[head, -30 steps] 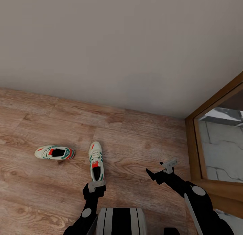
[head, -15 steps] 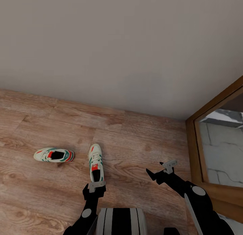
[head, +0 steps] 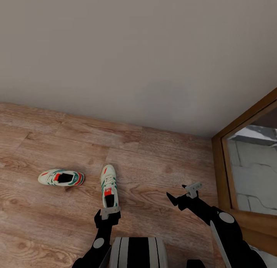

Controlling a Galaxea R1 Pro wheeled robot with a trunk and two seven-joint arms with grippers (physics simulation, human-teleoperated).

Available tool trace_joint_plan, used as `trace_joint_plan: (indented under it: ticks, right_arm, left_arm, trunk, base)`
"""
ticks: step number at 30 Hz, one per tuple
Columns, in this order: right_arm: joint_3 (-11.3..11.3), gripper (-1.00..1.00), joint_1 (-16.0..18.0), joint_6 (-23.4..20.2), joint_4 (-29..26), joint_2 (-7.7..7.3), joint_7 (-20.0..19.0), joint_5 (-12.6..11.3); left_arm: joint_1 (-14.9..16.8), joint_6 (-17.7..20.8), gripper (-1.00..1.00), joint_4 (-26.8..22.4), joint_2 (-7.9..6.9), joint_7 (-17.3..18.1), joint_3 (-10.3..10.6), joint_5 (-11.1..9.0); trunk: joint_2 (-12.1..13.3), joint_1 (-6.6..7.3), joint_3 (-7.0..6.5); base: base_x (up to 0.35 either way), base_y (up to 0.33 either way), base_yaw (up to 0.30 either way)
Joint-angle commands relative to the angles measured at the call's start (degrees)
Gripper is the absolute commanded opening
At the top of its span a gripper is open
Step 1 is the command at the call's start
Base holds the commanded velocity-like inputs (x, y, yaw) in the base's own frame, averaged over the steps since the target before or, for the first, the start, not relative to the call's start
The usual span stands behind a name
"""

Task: Pick up the two gym shoes and the two sandals from the corridor floor and place them onto the hallstand (shoe rack) in the corridor, making sure they are on the rack and not on the floor. Arrange them so the two gym shoes are next to each other and the two sandals are next to each other.

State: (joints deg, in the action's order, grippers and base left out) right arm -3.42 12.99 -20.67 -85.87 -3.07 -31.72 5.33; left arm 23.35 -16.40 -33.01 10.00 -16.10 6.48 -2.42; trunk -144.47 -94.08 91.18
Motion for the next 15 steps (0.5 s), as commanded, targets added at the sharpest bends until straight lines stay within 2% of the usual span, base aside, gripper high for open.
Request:
trace_joint_plan:
  ticks: [1,13,14,15]
  right_arm:
    - [-0.1,1.0,0.0,-0.2,-0.1,0.01,-0.4,0.6]
    - [-0.1,1.0,0.0,-0.2,-0.2,0.0,-0.4,0.6]
    - [-0.1,1.0,0.0,-0.2,-0.2,0.0,-0.4,0.6]
    - [-0.1,1.0,0.0,-0.2,-0.2,0.0,-0.4,0.6]
  left_arm:
    - [0.0,-0.2,1.0,0.1,0.0,-0.3,0.2,-0.3]
    - [0.0,-0.2,1.0,0.1,0.0,-0.3,0.2,-0.2]
    - [0.0,-0.2,-1.0,0.1,0.0,-0.3,0.2,-0.2]
    - [0.0,-0.2,-1.0,0.1,0.0,-0.3,0.2,-0.2]
  trunk:
    - [0.0,0.01,0.03]
    - [0.0,0.01,0.03]
    - [0.0,0.01,0.03]
    - [0.0,0.01,0.03]
  base:
    - [0.002,0.0,0.0]
    - [0.0,0.0,0.0]
    - [0.0,0.0,0.0]
    - [0.0,0.0,0.0]
